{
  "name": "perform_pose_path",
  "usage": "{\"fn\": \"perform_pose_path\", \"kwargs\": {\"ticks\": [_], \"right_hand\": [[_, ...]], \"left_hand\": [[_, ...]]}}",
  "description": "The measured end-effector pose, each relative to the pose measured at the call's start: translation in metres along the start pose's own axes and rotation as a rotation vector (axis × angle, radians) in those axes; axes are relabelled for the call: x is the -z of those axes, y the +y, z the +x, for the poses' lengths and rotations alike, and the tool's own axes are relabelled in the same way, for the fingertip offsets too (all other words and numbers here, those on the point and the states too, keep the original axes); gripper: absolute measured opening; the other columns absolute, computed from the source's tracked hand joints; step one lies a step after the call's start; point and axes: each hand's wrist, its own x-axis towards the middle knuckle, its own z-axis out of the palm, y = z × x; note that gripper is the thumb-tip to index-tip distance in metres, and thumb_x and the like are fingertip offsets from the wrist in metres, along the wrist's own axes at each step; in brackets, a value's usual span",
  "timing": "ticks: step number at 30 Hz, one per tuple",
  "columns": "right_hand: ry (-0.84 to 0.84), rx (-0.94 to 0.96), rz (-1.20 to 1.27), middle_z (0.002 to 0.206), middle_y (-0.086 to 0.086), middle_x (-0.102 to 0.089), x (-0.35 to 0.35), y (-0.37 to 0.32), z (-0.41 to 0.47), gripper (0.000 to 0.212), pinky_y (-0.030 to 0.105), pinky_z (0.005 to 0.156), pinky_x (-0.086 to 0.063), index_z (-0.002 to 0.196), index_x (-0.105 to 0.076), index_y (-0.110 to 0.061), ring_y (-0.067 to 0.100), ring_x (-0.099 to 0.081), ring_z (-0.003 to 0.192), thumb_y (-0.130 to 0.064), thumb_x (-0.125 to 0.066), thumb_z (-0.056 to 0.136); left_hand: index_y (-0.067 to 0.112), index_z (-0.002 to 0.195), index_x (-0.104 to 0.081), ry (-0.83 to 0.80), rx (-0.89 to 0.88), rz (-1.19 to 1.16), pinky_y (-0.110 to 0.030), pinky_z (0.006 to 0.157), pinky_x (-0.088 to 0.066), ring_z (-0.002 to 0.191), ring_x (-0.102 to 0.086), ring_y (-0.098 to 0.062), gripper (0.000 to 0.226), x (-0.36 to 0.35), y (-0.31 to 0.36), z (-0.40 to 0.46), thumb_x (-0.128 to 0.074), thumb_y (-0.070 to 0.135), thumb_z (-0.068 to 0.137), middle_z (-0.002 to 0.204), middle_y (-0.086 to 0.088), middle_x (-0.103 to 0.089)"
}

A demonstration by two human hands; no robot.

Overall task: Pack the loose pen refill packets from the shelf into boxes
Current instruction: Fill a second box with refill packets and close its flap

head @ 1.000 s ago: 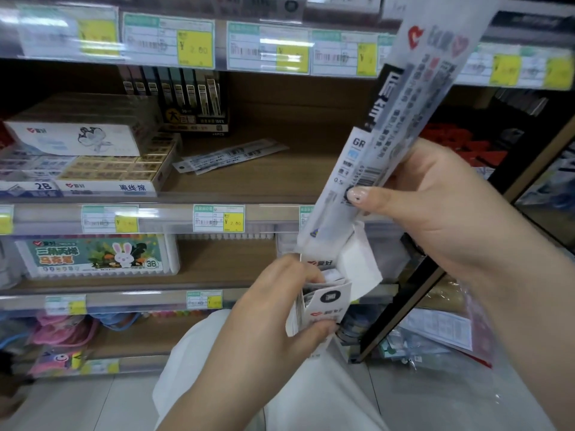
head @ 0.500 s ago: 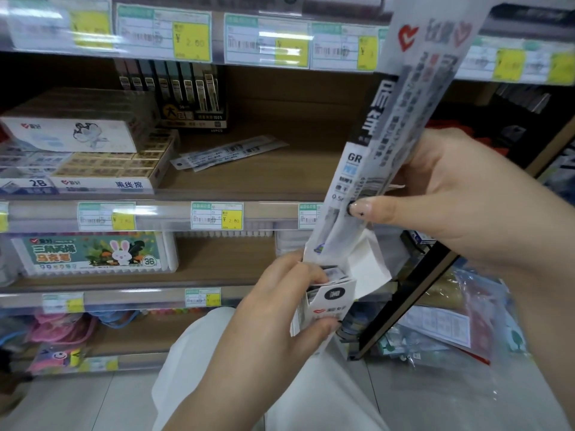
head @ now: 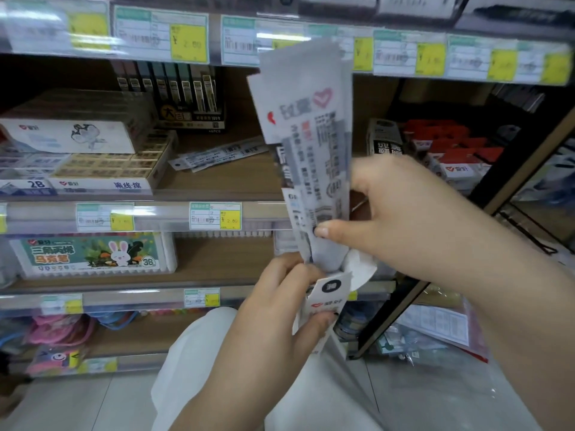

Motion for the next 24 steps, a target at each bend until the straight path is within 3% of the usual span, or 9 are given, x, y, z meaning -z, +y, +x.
{"fn": "perform_pose_path", "kwargs": {"ticks": [4,10,13,15,19,24], "right_hand": [[0.023,-0.056,0.25,0.075,-0.017,-0.069,-0.005,0.006,-0.002,0.025,0.021,0.045,-0.048,0.075,-0.063,-0.041,0.001,-0.06,0.052,-0.018,-0.073,0.075],[-0.019,-0.101,0.197,0.084,-0.021,-0.065,-0.012,0.012,-0.001,0.028,0.032,0.079,-0.051,0.067,-0.062,-0.042,0.003,-0.061,0.086,-0.018,-0.076,0.07],[-0.081,-0.17,0.091,0.1,-0.011,-0.064,-0.015,0.015,0.002,0.021,0.034,0.089,-0.049,0.088,-0.069,-0.03,0.01,-0.058,0.099,-0.022,-0.077,0.07],[-0.128,-0.17,0.11,0.104,-0.01,-0.064,-0.011,0.017,0.003,0.028,0.036,0.09,-0.048,0.094,-0.069,-0.027,0.01,-0.058,0.101,-0.024,-0.078,0.067],[-0.102,-0.107,0.378,0.093,-0.014,-0.072,0.003,0.017,0.002,0.021,0.036,0.083,-0.054,0.086,-0.07,-0.032,0.003,-0.066,0.09,-0.024,-0.077,0.067],[-0.087,-0.072,0.315,0.088,-0.016,-0.073,0.006,0.018,0.007,0.017,0.033,0.082,-0.055,0.083,-0.072,-0.03,-0.001,-0.067,0.083,-0.019,-0.077,0.07]], "left_hand": [[0.044,0.099,-0.042,0.023,0.023,-0.013,-0.017,0.077,-0.043,0.103,-0.046,0.004,0.031,0.004,-0.006,-0.001,-0.063,0.032,0.079,0.113,0.026,-0.039],[0.037,0.103,-0.045,0.01,0.027,0.008,-0.018,0.076,-0.044,0.105,-0.044,0.006,0.035,0.002,-0.008,0.001,-0.069,0.025,0.082,0.116,0.028,-0.037],[0.041,0.098,-0.042,-0.021,0.005,0.017,-0.014,0.071,-0.04,0.1,-0.045,0.006,0.034,0.0,-0.005,0.003,-0.068,0.025,0.082,0.114,0.027,-0.036],[0.043,0.096,-0.04,-0.027,-0.001,0.019,-0.014,0.071,-0.04,0.1,-0.045,0.005,0.035,-0.001,-0.004,0.003,-0.068,0.025,0.083,0.113,0.026,-0.037],[0.045,0.1,-0.041,-0.021,0.022,-0.016,-0.022,0.075,-0.048,0.101,-0.048,0.003,0.035,0.002,-0.004,0.006,-0.067,0.029,0.083,0.114,0.027,-0.038],[0.045,0.103,-0.041,-0.027,0.015,0.0,-0.021,0.075,-0.048,0.105,-0.045,0.006,0.035,0.002,-0.004,0.007,-0.066,0.032,0.083,0.116,0.03,-0.036]]}}
